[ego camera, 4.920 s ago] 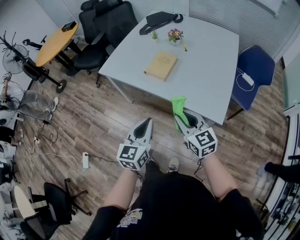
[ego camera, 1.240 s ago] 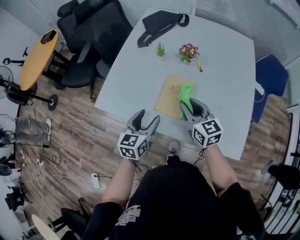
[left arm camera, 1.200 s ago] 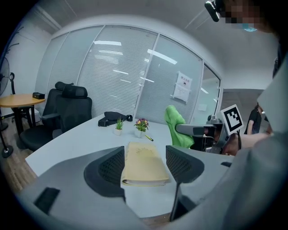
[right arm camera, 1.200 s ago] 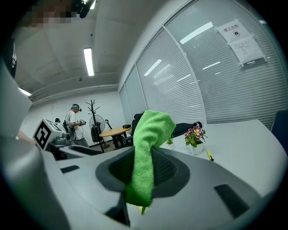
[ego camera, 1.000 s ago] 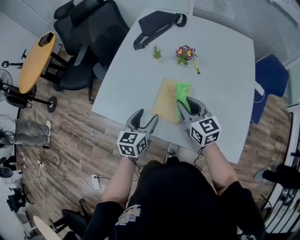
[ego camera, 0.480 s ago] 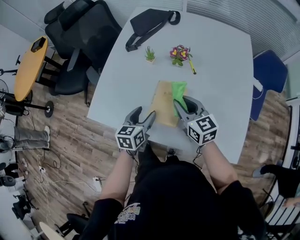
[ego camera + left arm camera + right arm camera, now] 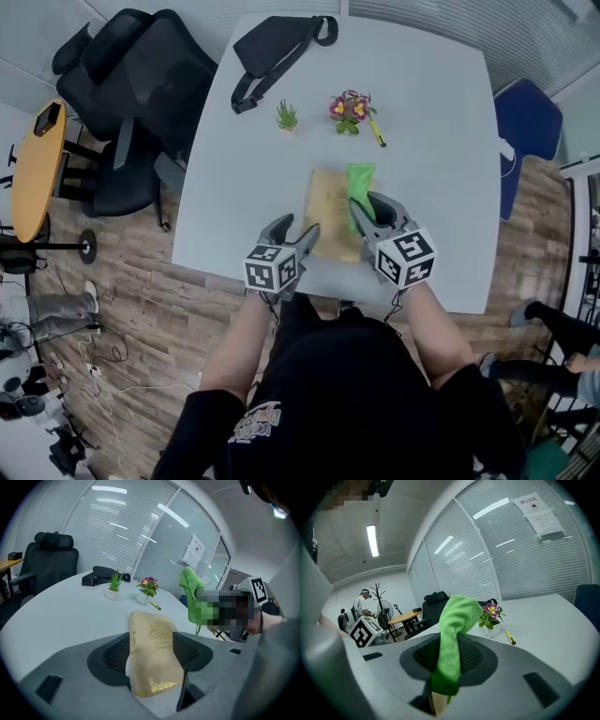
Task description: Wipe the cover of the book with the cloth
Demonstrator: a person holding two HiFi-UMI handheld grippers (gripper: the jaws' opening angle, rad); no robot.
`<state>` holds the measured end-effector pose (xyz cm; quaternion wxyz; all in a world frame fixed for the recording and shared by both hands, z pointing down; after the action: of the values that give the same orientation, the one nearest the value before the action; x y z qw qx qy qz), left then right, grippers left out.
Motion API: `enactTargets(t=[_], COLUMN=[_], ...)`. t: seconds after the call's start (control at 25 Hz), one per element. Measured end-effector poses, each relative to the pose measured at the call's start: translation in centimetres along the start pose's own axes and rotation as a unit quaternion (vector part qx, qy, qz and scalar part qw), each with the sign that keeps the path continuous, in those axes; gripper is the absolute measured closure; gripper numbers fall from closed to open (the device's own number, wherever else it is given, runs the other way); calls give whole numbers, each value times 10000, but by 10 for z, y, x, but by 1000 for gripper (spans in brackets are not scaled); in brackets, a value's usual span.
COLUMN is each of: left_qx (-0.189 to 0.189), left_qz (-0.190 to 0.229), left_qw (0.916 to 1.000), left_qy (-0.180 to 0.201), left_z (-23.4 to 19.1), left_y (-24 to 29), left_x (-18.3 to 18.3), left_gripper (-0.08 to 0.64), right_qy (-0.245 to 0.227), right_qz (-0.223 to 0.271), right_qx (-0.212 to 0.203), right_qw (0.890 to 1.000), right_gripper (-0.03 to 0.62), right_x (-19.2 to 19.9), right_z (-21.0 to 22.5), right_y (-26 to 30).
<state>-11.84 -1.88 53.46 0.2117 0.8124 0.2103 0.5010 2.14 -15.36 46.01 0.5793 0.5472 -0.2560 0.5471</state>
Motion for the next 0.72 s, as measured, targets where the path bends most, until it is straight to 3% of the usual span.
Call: enactTargets(t=[0.52,0.72], left_qx=[956,1224], left_qz=[-817,-997], left_qw=[9915,9871], left_qy=[319,257], left_z=[-35,-45], left_y=[45,58], left_x=[-3,-4], left_gripper=[285,285], right_qy=[198,330], right_qz=[-176,-260], right_qx=[874,1126], right_qw=[9958,9928], right_gripper=[495,495], right_x=[0,4], right_z=[-6,-8], right_y=[30,39])
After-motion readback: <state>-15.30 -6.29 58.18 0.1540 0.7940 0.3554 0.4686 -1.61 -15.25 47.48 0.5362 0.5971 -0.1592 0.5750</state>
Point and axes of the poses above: the fingertips, and each gripper's own axes: y forward along the fingers, z to its right, x out of its underside, the point moved 7 cm from there along -y, backward along the fingers
